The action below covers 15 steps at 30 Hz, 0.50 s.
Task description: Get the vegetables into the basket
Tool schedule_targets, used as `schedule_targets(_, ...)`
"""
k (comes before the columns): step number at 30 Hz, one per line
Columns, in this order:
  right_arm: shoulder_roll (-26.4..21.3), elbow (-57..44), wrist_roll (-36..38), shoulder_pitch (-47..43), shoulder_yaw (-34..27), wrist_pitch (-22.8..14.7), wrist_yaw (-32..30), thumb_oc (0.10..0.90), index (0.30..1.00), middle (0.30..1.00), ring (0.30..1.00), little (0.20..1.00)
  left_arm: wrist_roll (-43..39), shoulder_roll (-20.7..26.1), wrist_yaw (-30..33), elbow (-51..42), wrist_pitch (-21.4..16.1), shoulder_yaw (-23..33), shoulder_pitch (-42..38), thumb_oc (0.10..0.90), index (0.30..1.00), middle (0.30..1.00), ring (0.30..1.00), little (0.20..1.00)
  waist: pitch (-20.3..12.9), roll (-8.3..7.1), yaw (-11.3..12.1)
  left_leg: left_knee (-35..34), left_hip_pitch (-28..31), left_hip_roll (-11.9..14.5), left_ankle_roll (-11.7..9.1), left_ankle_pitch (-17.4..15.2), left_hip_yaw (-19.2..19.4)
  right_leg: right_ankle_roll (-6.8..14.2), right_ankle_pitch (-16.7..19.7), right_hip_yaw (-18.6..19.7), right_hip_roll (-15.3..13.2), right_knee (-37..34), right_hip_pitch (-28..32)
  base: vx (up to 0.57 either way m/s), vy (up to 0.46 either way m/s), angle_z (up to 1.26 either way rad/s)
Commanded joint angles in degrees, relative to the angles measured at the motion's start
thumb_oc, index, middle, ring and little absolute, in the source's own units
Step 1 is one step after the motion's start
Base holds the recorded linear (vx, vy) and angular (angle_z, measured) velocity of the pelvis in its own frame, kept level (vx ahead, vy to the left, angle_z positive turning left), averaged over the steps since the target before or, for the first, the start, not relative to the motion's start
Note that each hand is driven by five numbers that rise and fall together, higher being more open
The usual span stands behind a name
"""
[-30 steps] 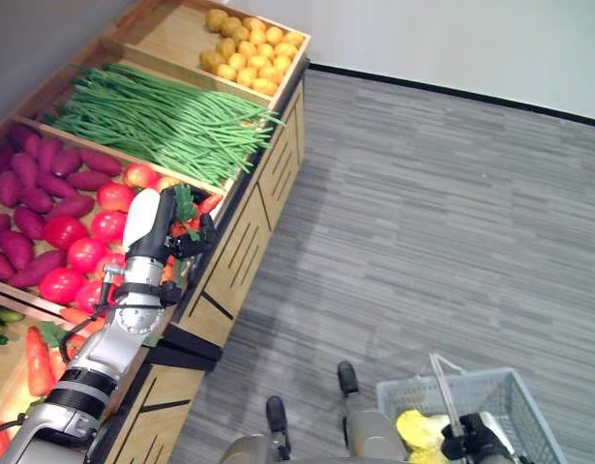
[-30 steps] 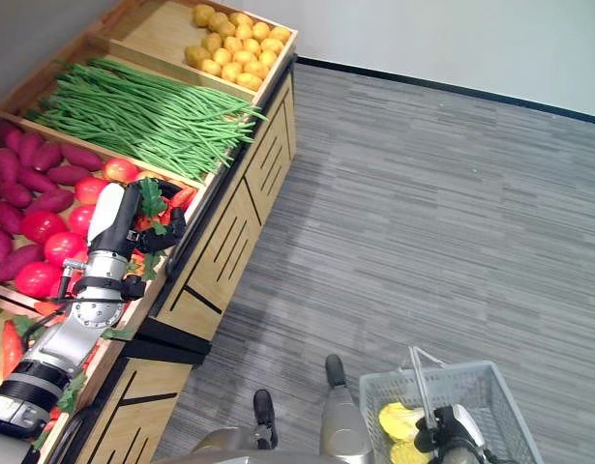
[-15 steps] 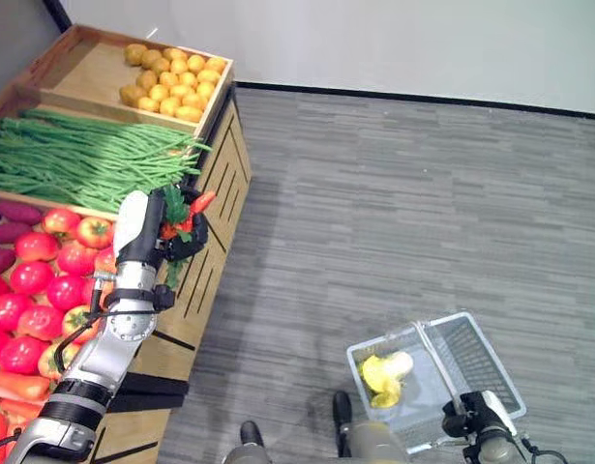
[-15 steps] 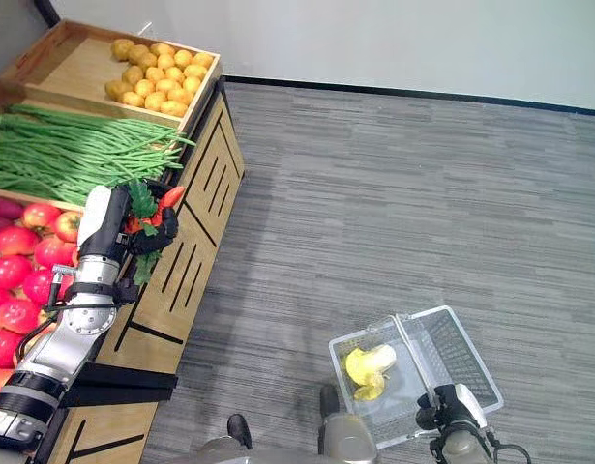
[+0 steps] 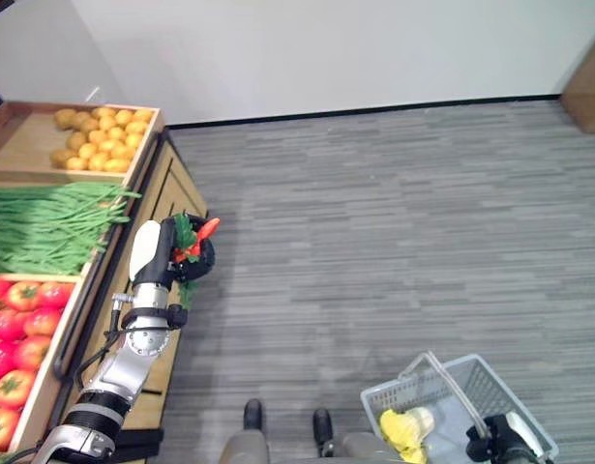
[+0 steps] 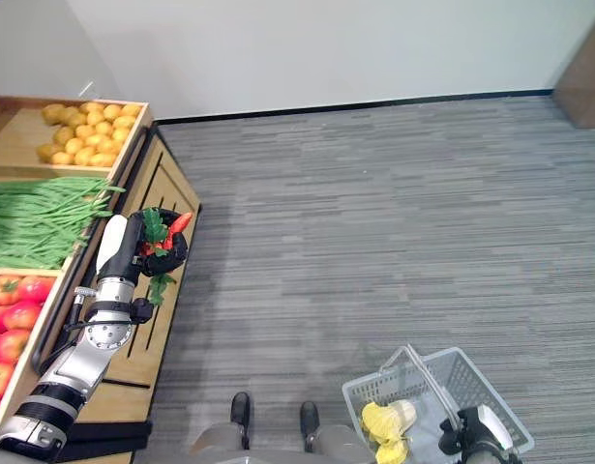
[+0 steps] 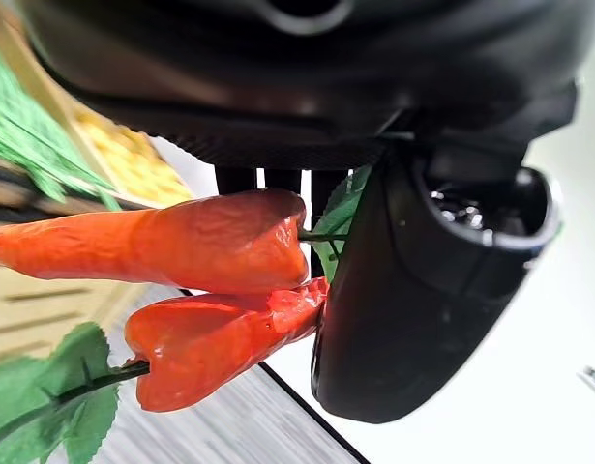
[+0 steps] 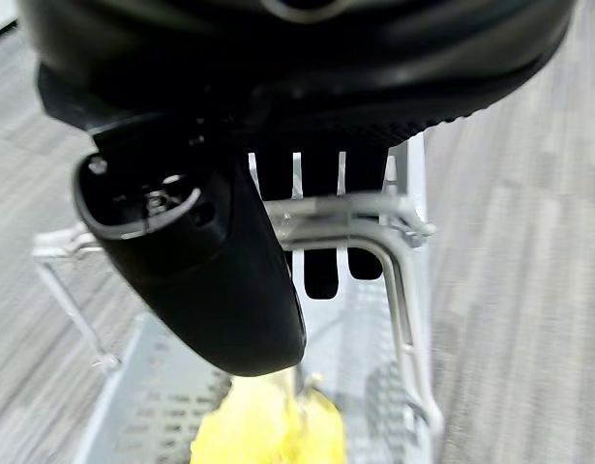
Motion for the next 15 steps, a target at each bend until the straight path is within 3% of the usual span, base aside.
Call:
schedule_targets(1, -7.0, -0.7, 1.2, -3.9, -0.7, -1.9, -3.5, 0.400, 0.300, 0.300, 0.300, 0.300, -1.3, 3.5, 2.2, -5.7, -4.6, 2.8, -6.0, 0.400, 0.300, 0.300, 0.300, 0.300, -2.1, 2.04, 0.3, -0.6, 2.7, 1.3, 1.3, -2.8, 2.3, 5.8, 0.0, 3.8, -8.4, -1.4, 0.9, 0.04, 0.181, -0.44)
schedule_targets(3, -7.4, -1.4, 1.3, -6.5, -0.3, -2.1, -4.1, 0.400, 0.300, 0.300, 0.300, 0.300, -1.4, 4.2, 1.4, -6.0, -4.7, 1.2, -6.7, 0.400, 0.300, 0.300, 0.300, 0.300, -3.3, 1.60, 0.8, -2.7, 4.5, 0.5, 2.0, -3.7, 5.4, 7.7, 2.0, 5.7, -10.1, -3.4, 0.1, 0.05, 0.229, -0.39)
schedule_targets(7, -6.9, -2.1, 1.1, -6.8, 0.6, -2.4, -4.0, 0.400, 0.300, 0.300, 0.300, 0.300, -1.6, 4.0, 1.2, -5.6, -4.7, 0.4, -7.5, 0.400, 0.300, 0.300, 0.300, 0.300, -3.8, 1.04, 0.8, -3.0, 5.0, 0.1, 2.1, -4.2, 5.8, 8.1, 2.5, 5.6, -10.6, -4.0, 0.2, 0.03, 0.080, -0.52)
schedule_targets(15, -5.0, -0.9, 0.9, -5.2, 0.6, -2.2, -3.7, 0.400, 0.300, 0.300, 0.300, 0.300, -1.7, 4.0, 0.5, -5.8, -4.2, 0.7, -6.3, 0.400, 0.300, 0.300, 0.300, 0.300, -4.4, 0.19, 0.9, -3.0, 4.9, 0.1, 2.0, -4.4, 4.8, 8.3, 3.0, 4.1, -11.1, -5.5, 1.2, 0.01, 0.007, 0.12)
